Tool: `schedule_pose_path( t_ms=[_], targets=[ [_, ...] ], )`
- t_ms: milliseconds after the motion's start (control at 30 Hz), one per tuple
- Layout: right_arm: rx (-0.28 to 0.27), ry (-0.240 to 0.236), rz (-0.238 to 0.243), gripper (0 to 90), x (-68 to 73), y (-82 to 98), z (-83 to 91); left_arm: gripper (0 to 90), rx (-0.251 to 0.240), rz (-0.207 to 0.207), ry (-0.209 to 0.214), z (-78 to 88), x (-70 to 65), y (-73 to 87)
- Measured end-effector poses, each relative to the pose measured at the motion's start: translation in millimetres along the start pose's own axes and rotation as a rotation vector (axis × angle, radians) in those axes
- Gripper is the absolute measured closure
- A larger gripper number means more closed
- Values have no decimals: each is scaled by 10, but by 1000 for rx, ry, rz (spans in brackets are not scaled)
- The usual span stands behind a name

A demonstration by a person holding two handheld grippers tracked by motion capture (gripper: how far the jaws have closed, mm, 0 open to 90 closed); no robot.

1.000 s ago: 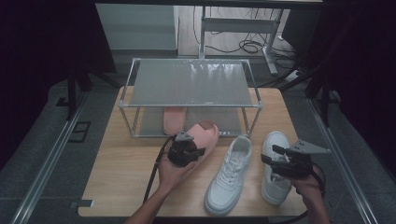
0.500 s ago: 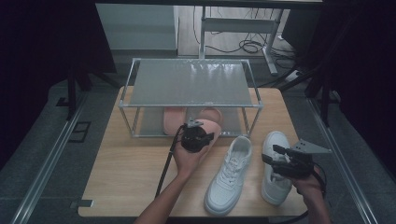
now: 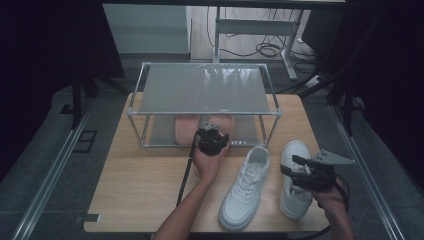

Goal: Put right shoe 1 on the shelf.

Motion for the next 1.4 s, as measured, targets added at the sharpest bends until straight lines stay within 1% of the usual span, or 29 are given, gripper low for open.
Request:
schedule_pose_path(
  t_ms=[67, 167, 200, 233, 300, 333, 367, 400, 433, 467, 500, 600, 633, 700, 800, 867, 933, 1000, 1067, 1100, 1133, 1167, 1200, 1233, 1267, 1300, 1333, 1367, 1400],
  targets=[
    [0, 0, 0, 379, -1, 1, -2, 830, 2, 8, -16, -45, 30, 7],
    [4, -1, 1, 379, -2, 7, -1, 830, -11, 18, -34, -90, 72, -15],
    [2, -2, 0, 379, 0, 5, -1, 831, -15, 15, -37, -112, 83, -32],
    [2, -3, 1, 379, 0, 4, -1, 831, -22, 22, -42, -136, 92, -57],
    [3, -3, 1, 379, -2, 7, -1, 830, -30, 23, -44, -149, 96, -76],
    [5, -3, -2, 379, -5, 13, -4, 830, -39, 31, -66, -180, 131, -109],
    [5, -3, -2, 379, -5, 13, -4, 829, -39, 31, -66, -180, 131, -109],
    [6, -4, -2, 379, -1, 17, -12, 825, -39, 41, -88, -224, 181, -123],
    [6, -4, -2, 379, -1, 17, -12, 821, -39, 41, -88, -224, 181, -123],
    [6, -5, 0, 378, 4, 16, -17, 821, -38, 51, -103, -244, 212, -121],
    [7, -5, -1, 378, 12, 14, -20, 819, -38, 53, -105, -255, 223, -118],
    [6, -5, 7, 379, 26, 5, -23, 796, -39, 35, -114, -278, 239, -106],
    [6, -5, 8, 378, 29, 3, -21, 766, -42, 45, -112, -277, 228, -106],
    [8, -1, 8, 379, 25, 4, -18, 685, -33, 44, -100, -271, 212, -104],
    [9, 2, 8, 378, 17, 9, -16, 619, -16, 33, -78, -217, 180, -90],
    [9, 2, 8, 378, 17, 9, -17, 578, -12, 34, -61, -169, 165, -83],
    [9, 1, 7, 378, 23, 9, -20, 571, -10, 34, -49, -97, 176, -73],
    [9, 1, 9, 378, 24, 10, -29, 554, 4, 43, -32, -49, 186, -51],
    [13, 0, 10, 378, 28, 15, -32, 547, 6, 41, -20, 17, 211, -30],
    [14, 0, 10, 378, 29, 16, -33, 546, 7, 43, -21, 53, 229, -17],
    [14, 1, 10, 378, 27, 15, -34, 549, 0, 39, -14, 121, 262, 10],
    [14, 1, 10, 378, 27, 15, -34, 552, 0, 39, -14, 121, 262, 10],
    [15, 1, 10, 378, 21, 16, -34, 553, -2, 35, -11, 158, 281, 23],
    [14, 5, 9, 378, 11, 18, -35, 555, -4, 32, 2, 227, 298, 43],
    [14, 6, 6, 378, 6, 20, -34, 559, -4, 26, 11, 265, 299, 53],
    [14, 6, 6, 378, 6, 20, -34, 567, -4, 26, 11, 265, 299, 53],
    [14, 7, 3, 378, 0, 22, -26, 574, -5, 12, 24, 341, 301, 71],
    [14, 7, 3, 378, 0, 22, -26, 581, -5, 12, 24, 341, 301, 71],
    [10, 12, 3, 378, -9, 17, -19, 591, -7, 6, 34, 376, 295, 80]
  ],
)
Point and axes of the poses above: each handheld gripper's, and its own axes: z roughly backward along the jaws, y roughly out of its underside, x roughly to its left, the point moved 10 cm from there along -z, roughly forward along the jaws, and after that the axes turned 7 degrees about z, right-handed, at the moved point
